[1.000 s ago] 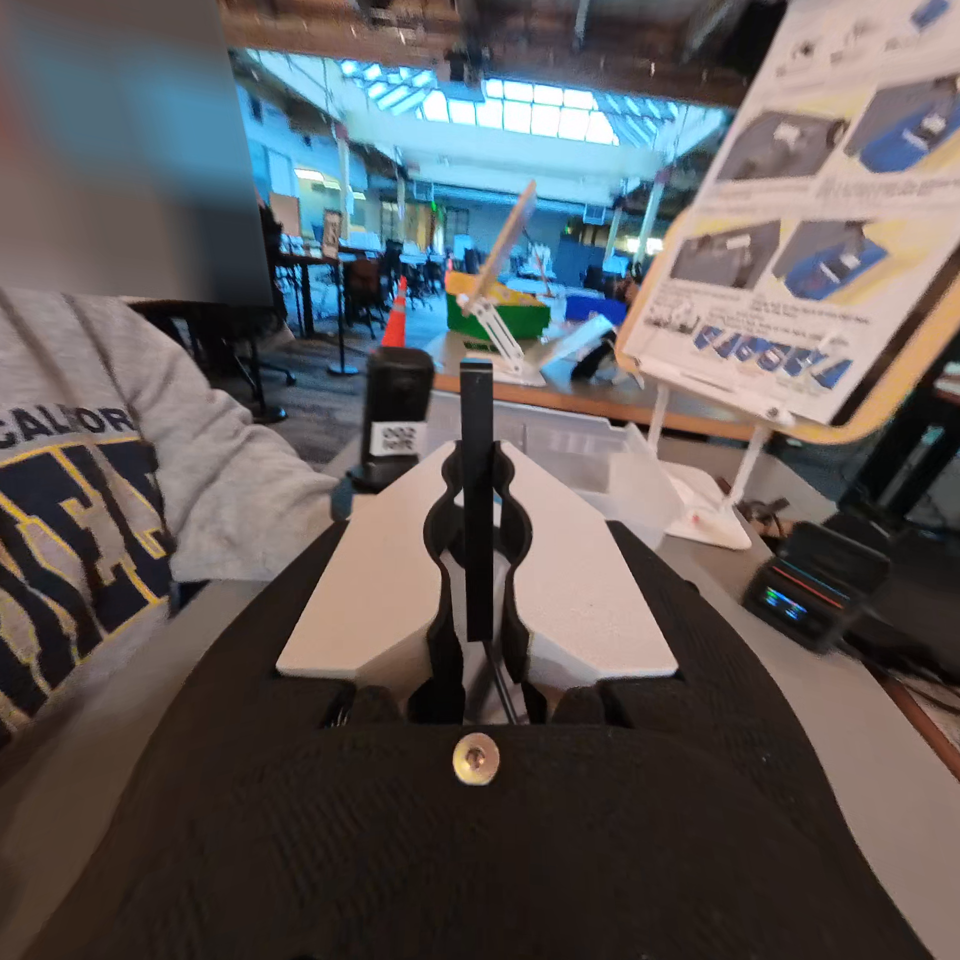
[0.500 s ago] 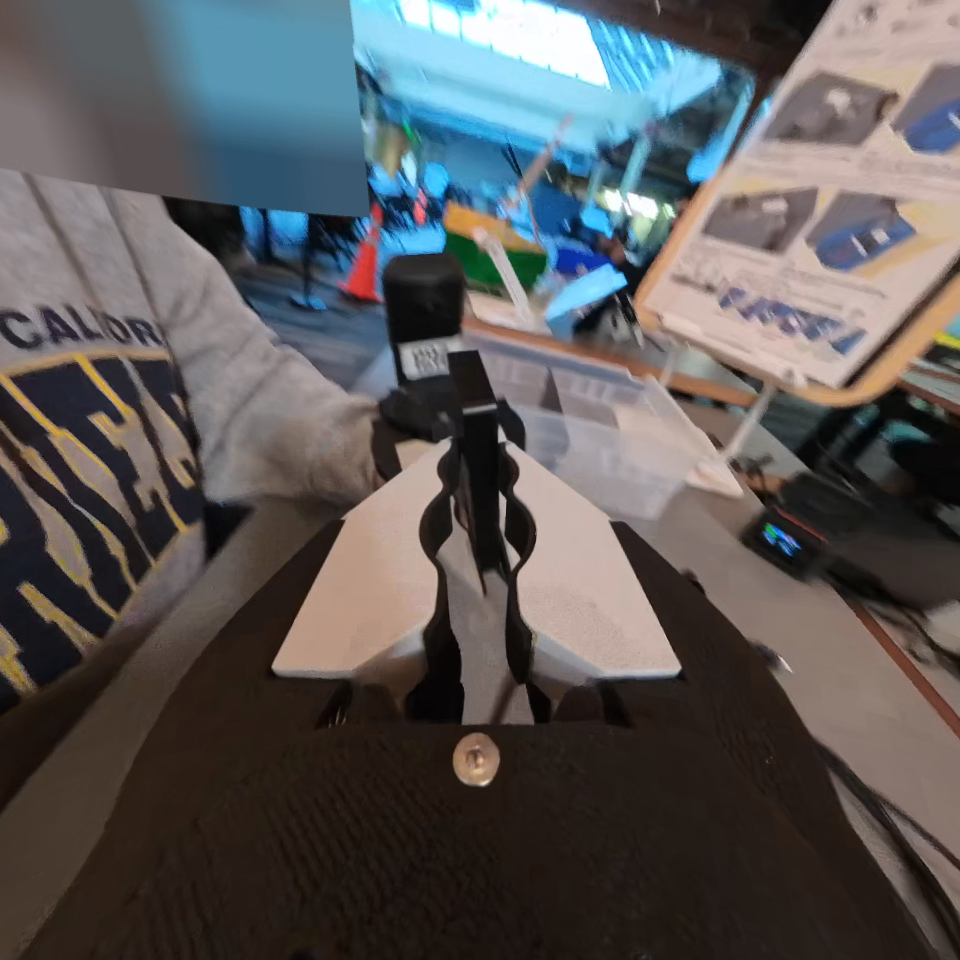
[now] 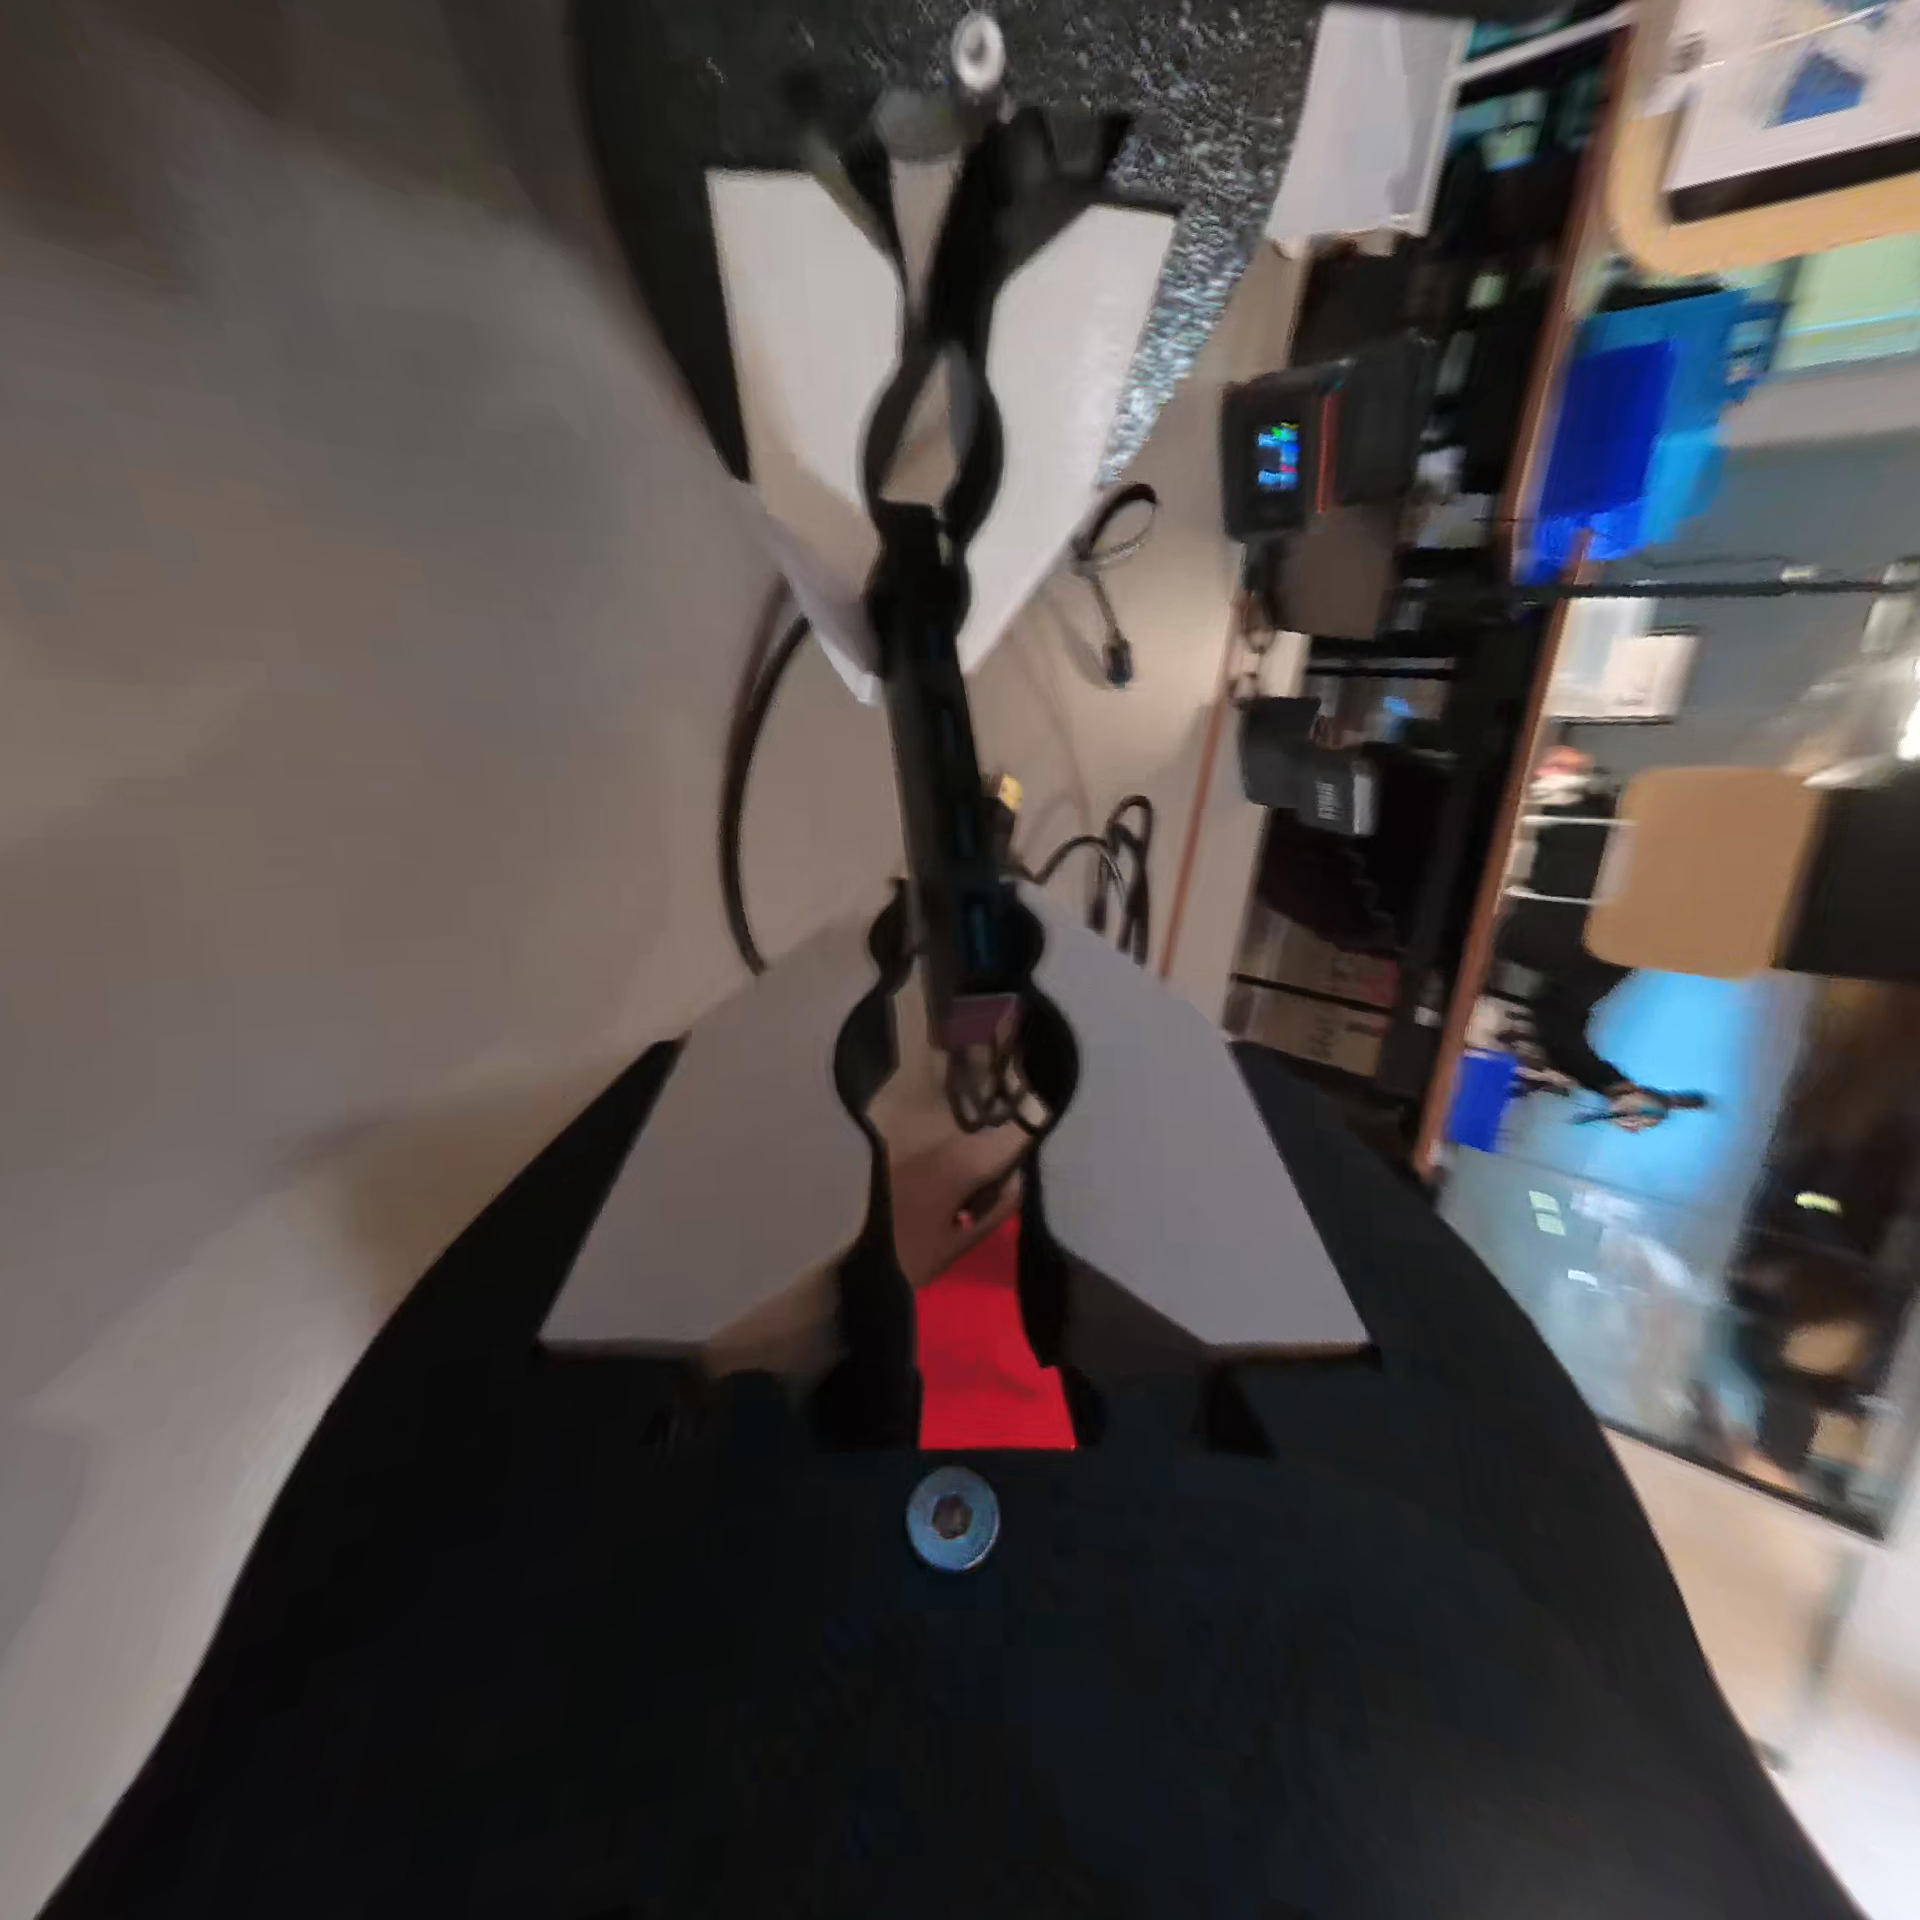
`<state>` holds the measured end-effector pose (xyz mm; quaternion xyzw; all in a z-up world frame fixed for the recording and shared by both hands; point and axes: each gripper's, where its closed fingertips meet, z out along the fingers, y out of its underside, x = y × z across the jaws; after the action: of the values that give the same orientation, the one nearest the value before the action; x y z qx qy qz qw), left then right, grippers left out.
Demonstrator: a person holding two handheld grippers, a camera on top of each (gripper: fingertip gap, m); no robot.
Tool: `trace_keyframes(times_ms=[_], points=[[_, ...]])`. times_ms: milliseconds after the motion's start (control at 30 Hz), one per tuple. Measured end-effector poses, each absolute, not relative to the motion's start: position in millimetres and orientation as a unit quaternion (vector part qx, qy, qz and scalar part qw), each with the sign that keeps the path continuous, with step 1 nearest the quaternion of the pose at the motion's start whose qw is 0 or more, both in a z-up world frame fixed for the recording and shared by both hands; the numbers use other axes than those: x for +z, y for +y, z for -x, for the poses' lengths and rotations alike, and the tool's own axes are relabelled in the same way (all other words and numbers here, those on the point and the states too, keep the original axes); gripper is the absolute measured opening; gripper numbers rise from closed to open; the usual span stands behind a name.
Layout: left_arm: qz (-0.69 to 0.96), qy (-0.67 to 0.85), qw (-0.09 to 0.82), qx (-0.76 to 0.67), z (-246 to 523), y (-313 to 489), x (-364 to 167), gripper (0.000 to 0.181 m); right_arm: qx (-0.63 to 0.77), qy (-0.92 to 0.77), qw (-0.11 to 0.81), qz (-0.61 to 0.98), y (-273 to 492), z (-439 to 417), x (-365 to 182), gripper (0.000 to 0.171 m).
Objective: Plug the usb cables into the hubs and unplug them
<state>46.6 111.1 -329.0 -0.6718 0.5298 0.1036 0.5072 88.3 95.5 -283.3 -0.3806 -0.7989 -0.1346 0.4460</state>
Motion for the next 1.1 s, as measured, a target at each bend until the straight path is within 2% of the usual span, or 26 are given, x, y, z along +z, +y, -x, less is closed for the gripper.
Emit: trace_keyframes(times_ms=[33, 133, 167, 200, 300, 433, 533, 633, 867, 1000, 1100], points=[[0.665, 0.535, 0.508, 0.117, -45, 112, -330, 0.009, -0.135, -0.8, 0.445, 0.379, 96, -88, -286, 0.013], [0.651, 0.483, 0.575, 0.11, -43, 120, -308, 0.015, -0.076, -0.767, 0.469, 0.43, 101, -87, -284, 0.009], [0.662, 0.437, 0.606, 0.07, -41, 122, -295, 0.024, -0.05, -0.745, 0.491, 0.449, 106, -88, -280, 0.008], [0.681, 0.401, 0.612, 0.022, -39, 123, -290, 0.042, -0.02, -0.719, 0.504, 0.478, 113, -90, -278, 0.008], [0.707, 0.301, 0.629, -0.119, -27, 125, -275, 0.05, 0.087, -0.64, 0.523, 0.557, 128, -99, -276, 0.008], [0.676, 0.26, 0.588, -0.361, -47, 108, -264, 0.06, 0.279, -0.526, 0.534, 0.6, 125, -97, -263, 0.009], [0.645, 0.24, 0.539, -0.486, -61, 96, -257, 0.068, 0.428, -0.463, 0.505, 0.59, 109, -89, -252, 0.008], [0.612, 0.241, 0.538, -0.527, -66, 90, -250, 0.061, 0.48, -0.458, 0.475, 0.578, 97, -81, -253, 0.008], [0.55, 0.282, 0.521, -0.589, -72, 69, -242, 0.015, 0.479, -0.531, 0.429, 0.551, 70, -74, -264, 0.008], [0.538, 0.334, 0.519, -0.574, -78, 56, -245, 0.009, 0.518, -0.542, 0.377, 0.543, 58, -79, -265, 0.009], [0.542, 0.369, 0.502, -0.564, -85, 48, -252, 0.009, 0.522, -0.547, 0.377, 0.534, 64, -91, -251, 0.029]])
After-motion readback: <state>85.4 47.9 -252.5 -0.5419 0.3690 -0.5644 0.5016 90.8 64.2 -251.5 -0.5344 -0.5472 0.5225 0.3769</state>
